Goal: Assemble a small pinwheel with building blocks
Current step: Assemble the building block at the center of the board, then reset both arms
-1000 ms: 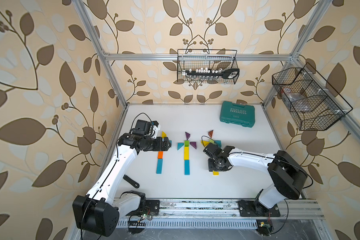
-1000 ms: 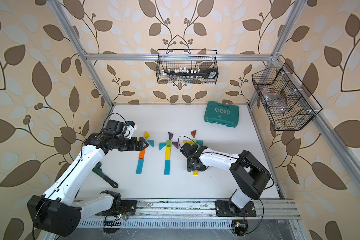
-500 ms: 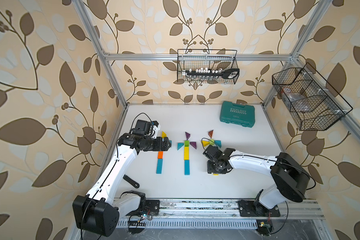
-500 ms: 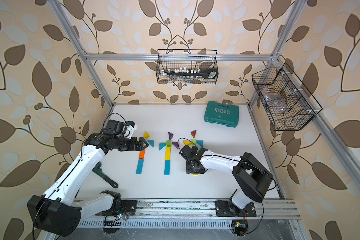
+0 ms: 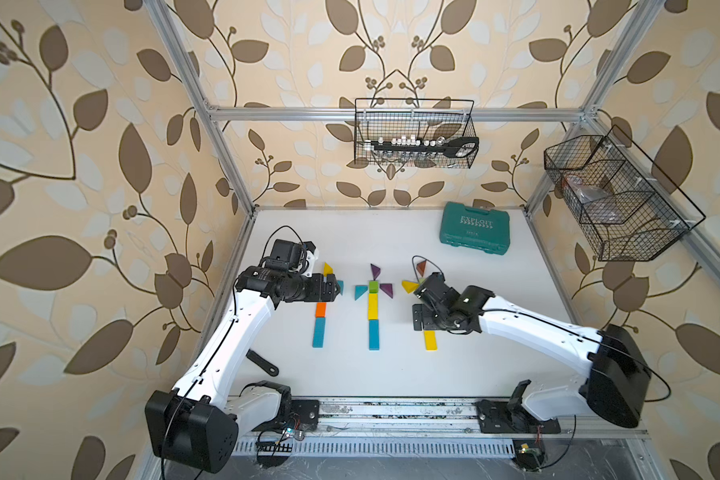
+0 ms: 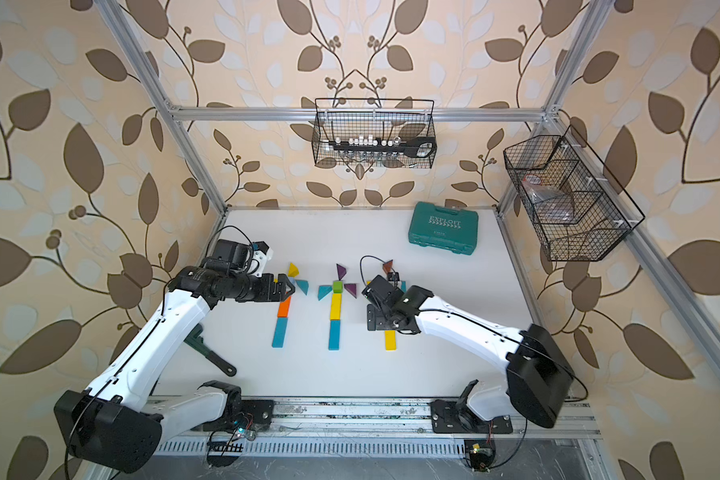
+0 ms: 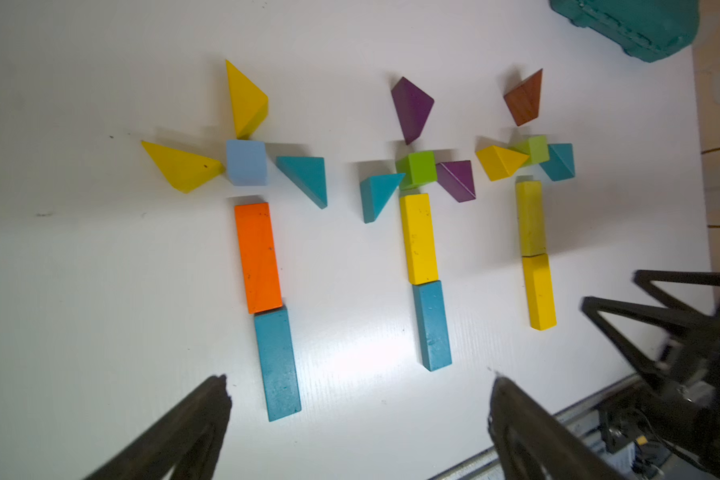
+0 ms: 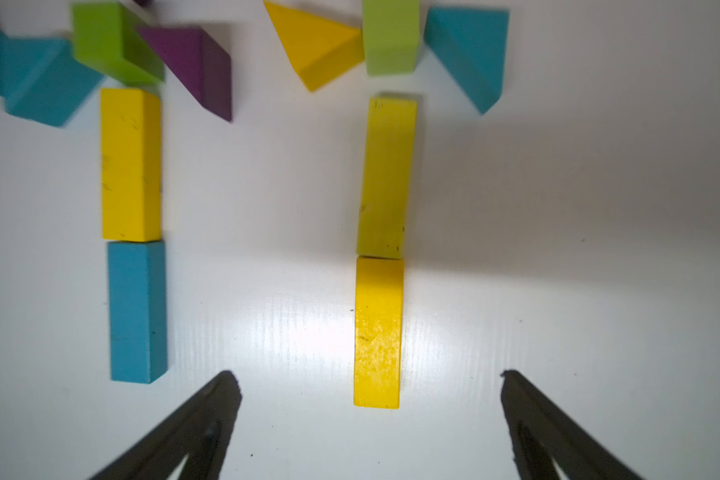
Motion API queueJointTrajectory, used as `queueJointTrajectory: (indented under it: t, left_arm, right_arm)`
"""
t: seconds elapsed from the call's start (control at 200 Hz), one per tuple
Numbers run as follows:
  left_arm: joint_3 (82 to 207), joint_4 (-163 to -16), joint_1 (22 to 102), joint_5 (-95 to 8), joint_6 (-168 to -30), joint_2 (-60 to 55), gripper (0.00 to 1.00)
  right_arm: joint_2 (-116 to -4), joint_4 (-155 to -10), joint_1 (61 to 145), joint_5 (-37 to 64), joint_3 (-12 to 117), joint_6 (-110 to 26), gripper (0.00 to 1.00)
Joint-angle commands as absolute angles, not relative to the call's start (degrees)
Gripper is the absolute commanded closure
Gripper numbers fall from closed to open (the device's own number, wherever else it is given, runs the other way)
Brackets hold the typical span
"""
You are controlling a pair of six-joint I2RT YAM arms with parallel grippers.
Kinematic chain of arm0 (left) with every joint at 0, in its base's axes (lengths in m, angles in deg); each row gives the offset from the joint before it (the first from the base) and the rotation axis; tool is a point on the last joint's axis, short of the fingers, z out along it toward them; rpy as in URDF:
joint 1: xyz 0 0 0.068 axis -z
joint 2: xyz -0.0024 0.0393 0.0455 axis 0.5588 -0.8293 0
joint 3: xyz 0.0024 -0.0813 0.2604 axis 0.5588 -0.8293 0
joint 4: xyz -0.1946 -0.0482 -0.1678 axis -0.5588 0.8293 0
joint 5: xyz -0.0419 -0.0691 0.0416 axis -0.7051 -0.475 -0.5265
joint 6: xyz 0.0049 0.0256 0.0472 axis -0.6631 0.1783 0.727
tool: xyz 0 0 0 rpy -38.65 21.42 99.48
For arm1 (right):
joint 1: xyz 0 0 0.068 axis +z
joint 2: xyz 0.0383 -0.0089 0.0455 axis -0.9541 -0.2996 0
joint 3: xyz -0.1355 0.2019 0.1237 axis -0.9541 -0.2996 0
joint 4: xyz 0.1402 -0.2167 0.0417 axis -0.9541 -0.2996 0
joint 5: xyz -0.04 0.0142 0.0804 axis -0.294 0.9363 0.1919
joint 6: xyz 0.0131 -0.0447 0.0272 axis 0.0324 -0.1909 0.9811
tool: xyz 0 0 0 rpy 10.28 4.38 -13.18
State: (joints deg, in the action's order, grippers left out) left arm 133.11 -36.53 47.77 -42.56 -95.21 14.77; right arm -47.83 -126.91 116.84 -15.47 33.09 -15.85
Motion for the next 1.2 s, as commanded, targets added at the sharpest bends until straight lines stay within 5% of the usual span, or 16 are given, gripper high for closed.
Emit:
queueJointTrajectory:
  t: [0.0,0.245,0.555,0.905,1.045,1.195]
  left_arm:
    - [132.79,-36.08,47.15,-32.48,-99.15,16.35,0.01]
    - [126.78,-41.81,47.17,-10.01,-114.73,22.31,0.01]
    - [109.52,-69.97,46.73,20.88,-104.69,12.69,0.01]
    - [98.36,-109.86,34.23,-12.62,-86.62,3.7,0.01]
    - [99.41,-119.51,28.78,-27.29,-87.74,-4.93,0.01]
    - [100.14,-117.18,28.43,-30.76,-86.68,-5.04,0.01]
  right_arm:
    - [-38.7,-127.27,108.97,-20.95,31.65,-25.67,0.0]
    - [-25.46,-95.66,85.0,-17.07,13.33,-49.7,0.0]
    - [-50.16,-71.63,73.11,-12.46,8.03,-50.63,0.0]
    - [-60.65,-59.08,73.0,-9.01,11.5,-55.56,0.0]
    - [-57.69,-50.35,73.02,-5.92,5.07,-56.99,0.0]
    - [-59.13,-30.1,73.21,-6.96,-4.85,-56.85,0.0]
